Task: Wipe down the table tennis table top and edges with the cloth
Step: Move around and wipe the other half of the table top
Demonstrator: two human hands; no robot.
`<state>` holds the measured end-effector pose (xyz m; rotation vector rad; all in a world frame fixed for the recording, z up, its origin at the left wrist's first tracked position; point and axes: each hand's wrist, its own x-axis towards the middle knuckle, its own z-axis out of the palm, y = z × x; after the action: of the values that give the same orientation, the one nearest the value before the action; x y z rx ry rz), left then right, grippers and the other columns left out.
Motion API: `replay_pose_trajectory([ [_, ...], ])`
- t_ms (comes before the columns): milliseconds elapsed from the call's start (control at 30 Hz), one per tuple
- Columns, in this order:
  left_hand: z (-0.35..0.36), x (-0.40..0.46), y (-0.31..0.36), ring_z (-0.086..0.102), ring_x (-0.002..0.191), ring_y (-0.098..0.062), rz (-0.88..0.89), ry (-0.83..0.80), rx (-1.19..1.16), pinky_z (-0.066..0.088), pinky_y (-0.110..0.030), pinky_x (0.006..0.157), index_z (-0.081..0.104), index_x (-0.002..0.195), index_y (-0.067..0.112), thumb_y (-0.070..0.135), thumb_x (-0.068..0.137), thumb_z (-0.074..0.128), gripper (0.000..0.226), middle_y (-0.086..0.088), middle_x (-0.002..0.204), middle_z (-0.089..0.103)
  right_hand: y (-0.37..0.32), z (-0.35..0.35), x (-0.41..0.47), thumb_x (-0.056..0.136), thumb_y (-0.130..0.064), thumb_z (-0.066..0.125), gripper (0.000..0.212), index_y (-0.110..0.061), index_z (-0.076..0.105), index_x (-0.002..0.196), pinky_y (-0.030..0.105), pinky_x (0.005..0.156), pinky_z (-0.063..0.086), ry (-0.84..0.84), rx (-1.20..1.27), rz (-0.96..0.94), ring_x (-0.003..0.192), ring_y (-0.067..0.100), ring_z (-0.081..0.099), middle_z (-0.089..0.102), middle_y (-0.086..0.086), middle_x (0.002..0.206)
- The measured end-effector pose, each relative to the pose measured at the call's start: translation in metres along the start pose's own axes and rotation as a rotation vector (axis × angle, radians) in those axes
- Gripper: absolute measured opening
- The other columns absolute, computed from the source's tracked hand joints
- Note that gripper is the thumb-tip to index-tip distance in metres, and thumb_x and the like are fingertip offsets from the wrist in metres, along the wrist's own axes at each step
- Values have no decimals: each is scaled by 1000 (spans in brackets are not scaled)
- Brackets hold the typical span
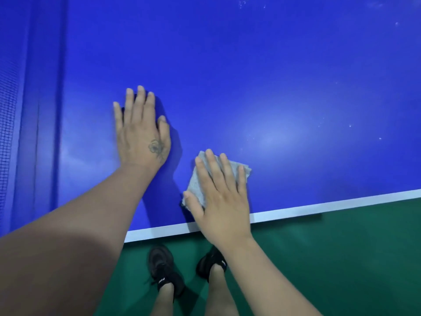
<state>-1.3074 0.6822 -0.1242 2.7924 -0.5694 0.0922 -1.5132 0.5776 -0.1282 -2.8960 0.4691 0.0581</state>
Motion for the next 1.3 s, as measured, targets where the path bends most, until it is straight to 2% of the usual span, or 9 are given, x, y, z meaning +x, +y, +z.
replay_pose_trajectory([
  [167,22,34,48,14,165,-29,92,-48,-4,8,-55,133,37,164,10,40,107,34,64,-8,175,26,81,-14,24,106,-65,36,77,-26,21,171,62,130,12,32,-43,229,166,24,9,13,-4,180],
  [300,31,50,58,10,165,-26,96,-65,79,8,-54,133,29,167,14,45,108,27,67,-4,177,20,118,-23,93,107,-66,22,77,-27,12,172,62,131,4,45,9,412,167,24,1,5,-5,181],
  [400,33,51,58,11,165,-25,85,-58,85,9,-54,133,29,167,15,43,109,28,65,-3,177,20,106,-21,146,107,-65,16,77,-25,10,173,63,130,1,73,9,399,167,25,-1,3,-3,181],
  [500,31,53,59,10,165,-24,78,-70,84,8,-52,134,28,167,15,40,110,28,63,-2,177,20,77,-17,171,109,-61,13,73,-25,19,172,62,131,3,121,27,311,167,25,5,11,-3,180],
  [733,28,55,64,13,165,-24,68,-83,73,10,-53,133,31,167,15,39,109,30,62,-3,177,22,63,-17,97,113,-48,34,65,-26,20,172,60,131,10,47,-4,133,167,23,3,10,-5,180],
  [867,28,55,64,11,165,-23,55,-98,79,9,-52,134,29,167,16,40,109,29,63,-2,177,21,101,-24,75,110,-49,40,67,-27,23,171,59,132,9,21,0,152,167,22,5,13,-6,180],
  [1100,29,54,63,8,166,-20,49,-93,71,9,-51,134,29,168,18,42,110,30,63,1,178,19,173,-36,153,112,-54,24,67,-25,14,172,61,132,5,62,-3,342,167,24,2,8,-3,181],
  [1200,30,55,61,10,166,-20,49,-83,48,10,-51,134,31,167,17,40,110,34,62,1,177,21,169,-37,206,111,-52,23,68,-25,14,173,62,131,0,81,31,381,167,24,-1,5,-4,181],
  [1300,30,56,60,10,166,-20,50,-80,43,12,-51,133,33,167,17,40,109,35,62,0,177,21,145,-35,248,109,-52,25,70,-24,16,172,62,131,-1,94,35,319,167,26,3,8,-3,180],
])
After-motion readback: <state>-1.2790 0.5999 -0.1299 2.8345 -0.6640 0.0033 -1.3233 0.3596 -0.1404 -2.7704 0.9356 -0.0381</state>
